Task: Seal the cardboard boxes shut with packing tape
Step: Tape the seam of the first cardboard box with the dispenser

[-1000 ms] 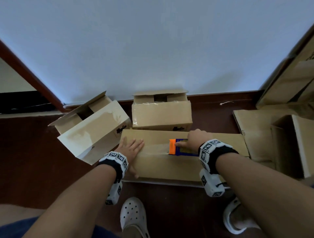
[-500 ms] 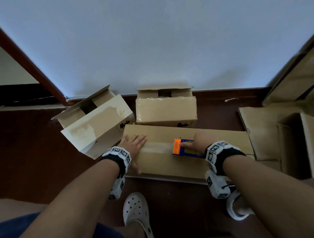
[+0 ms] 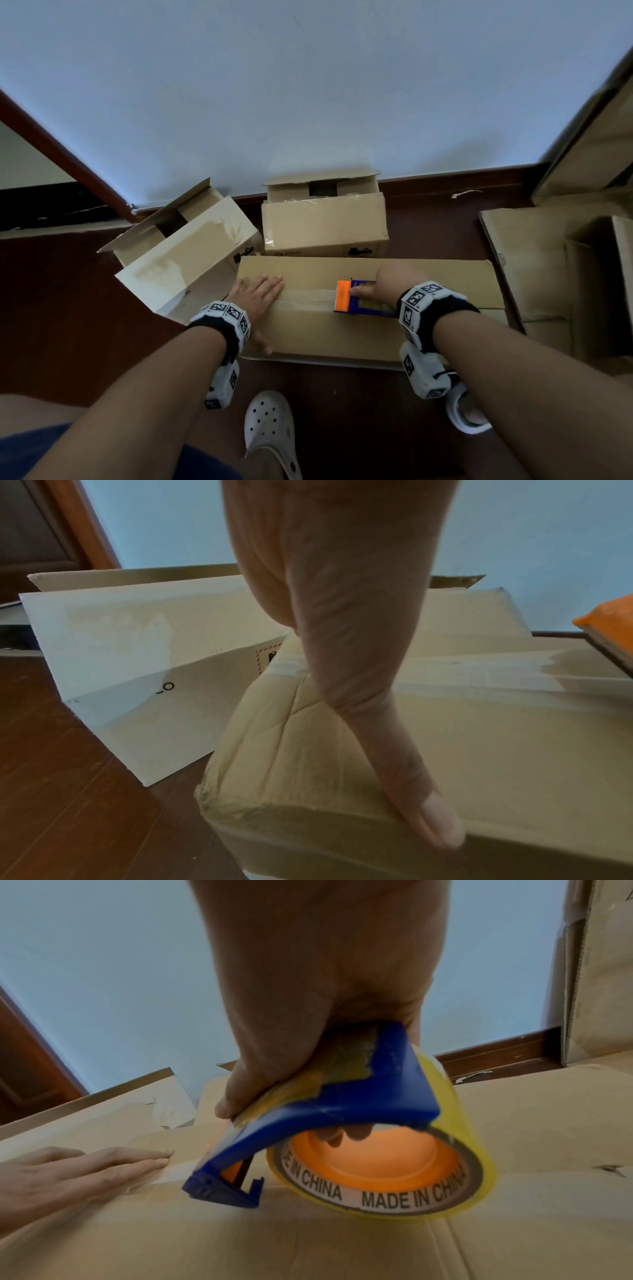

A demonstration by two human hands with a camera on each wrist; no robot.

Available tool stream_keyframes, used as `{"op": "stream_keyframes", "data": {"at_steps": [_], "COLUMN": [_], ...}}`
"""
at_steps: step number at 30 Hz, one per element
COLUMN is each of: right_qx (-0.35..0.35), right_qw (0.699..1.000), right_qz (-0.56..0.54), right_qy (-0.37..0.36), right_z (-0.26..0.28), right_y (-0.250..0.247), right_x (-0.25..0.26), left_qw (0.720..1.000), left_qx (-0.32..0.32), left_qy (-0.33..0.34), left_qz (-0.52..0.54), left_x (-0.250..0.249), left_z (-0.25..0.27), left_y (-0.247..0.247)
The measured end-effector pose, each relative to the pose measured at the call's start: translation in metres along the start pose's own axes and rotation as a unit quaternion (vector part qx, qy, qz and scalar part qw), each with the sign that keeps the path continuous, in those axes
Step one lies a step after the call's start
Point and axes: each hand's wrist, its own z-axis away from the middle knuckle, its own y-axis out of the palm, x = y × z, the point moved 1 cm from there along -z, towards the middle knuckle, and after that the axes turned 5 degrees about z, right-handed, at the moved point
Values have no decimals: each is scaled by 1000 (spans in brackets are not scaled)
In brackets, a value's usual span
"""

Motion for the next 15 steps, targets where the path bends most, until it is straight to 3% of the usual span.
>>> {"op": "stream_keyframes", "data": {"at_steps": [15], "right_qx": [-8], "right_qw": [1000], "right_qz": [10], "right_qy": [-25], "right_z": [2], "right_y": [-1], "right_x": [8], "left_qw": [1000], "left_qx": [8], "left_qy": [0], "left_qz": [-2], "left_x": [1], "left_z": [0], "left_y": [0]}}
